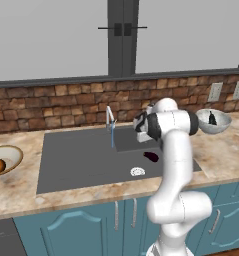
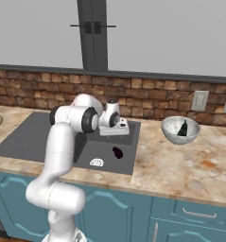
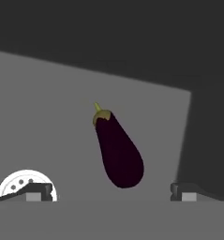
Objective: Pick the eggplants from the sink and place them in one bowl. Place the orange in the other bowl. Then turn off the sink faucet.
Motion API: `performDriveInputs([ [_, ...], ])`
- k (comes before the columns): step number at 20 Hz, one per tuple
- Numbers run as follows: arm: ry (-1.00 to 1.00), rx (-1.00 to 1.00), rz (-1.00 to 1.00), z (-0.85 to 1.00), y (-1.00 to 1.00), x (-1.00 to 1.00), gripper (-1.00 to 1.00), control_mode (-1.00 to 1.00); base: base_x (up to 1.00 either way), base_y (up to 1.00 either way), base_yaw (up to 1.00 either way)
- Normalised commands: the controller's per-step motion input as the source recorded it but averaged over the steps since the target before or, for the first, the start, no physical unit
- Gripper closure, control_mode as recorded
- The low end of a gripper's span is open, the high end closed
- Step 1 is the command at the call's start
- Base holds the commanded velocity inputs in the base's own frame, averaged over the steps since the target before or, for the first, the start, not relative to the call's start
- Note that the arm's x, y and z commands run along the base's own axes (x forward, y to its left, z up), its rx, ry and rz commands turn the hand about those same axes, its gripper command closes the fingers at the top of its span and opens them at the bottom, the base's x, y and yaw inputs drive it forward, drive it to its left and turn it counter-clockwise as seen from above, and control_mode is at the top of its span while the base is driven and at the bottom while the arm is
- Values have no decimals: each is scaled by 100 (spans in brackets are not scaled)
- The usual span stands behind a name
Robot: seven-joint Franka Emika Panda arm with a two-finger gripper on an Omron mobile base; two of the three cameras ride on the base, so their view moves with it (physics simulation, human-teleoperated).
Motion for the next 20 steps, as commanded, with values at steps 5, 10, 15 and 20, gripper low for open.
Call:
performDriveInputs([
  [5,9,0,2,-41,-2,14,-100,-100,0,0,0],
  [10,8,0,2,-41,-11,7,-100,-100,0,0,0],
  [15,3,0,2,-35,-15,-4,-100,-100,0,0,0],
  [20,0,0,2,-34,-2,-9,-100,-100,0,0,0],
])
